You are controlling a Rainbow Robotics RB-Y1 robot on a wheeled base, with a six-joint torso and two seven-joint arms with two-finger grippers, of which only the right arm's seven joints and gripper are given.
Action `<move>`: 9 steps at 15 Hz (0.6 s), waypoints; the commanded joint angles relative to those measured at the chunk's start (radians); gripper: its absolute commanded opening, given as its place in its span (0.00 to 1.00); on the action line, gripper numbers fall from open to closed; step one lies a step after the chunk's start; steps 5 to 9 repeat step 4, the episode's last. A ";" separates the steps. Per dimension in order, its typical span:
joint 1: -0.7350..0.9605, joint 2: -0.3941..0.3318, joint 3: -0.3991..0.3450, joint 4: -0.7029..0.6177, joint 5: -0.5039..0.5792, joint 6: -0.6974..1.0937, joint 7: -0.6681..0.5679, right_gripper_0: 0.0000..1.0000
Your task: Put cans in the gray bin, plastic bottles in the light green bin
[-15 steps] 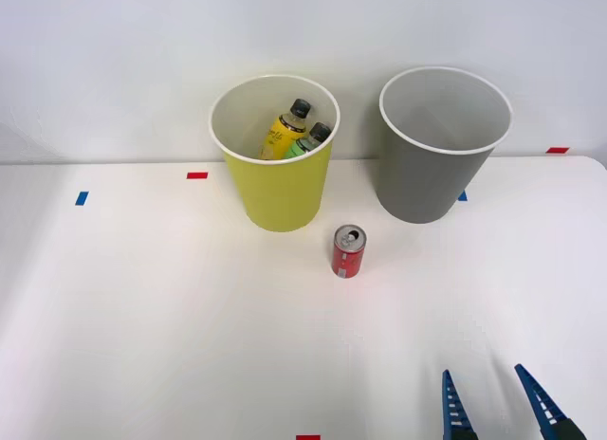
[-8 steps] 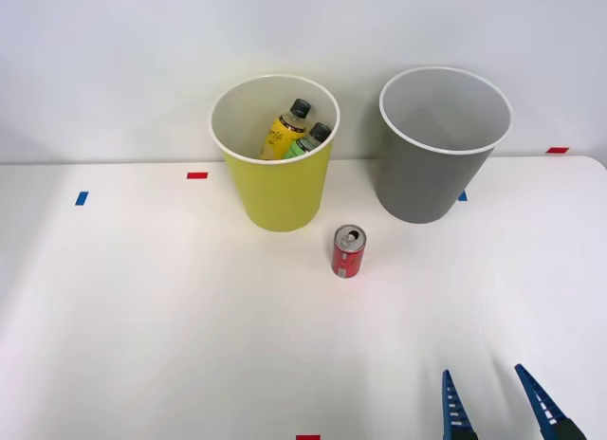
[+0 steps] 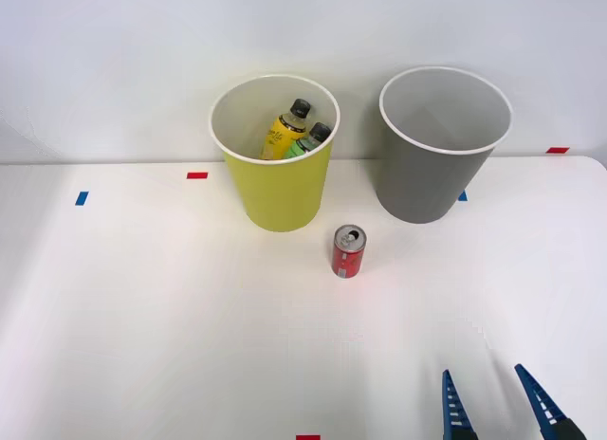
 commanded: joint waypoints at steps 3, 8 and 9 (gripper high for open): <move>0.000 0.000 0.000 0.000 0.000 0.000 0.000 1.00; 0.000 0.000 0.000 0.000 0.000 0.000 0.000 1.00; 0.000 0.000 0.000 0.000 0.000 0.000 0.000 1.00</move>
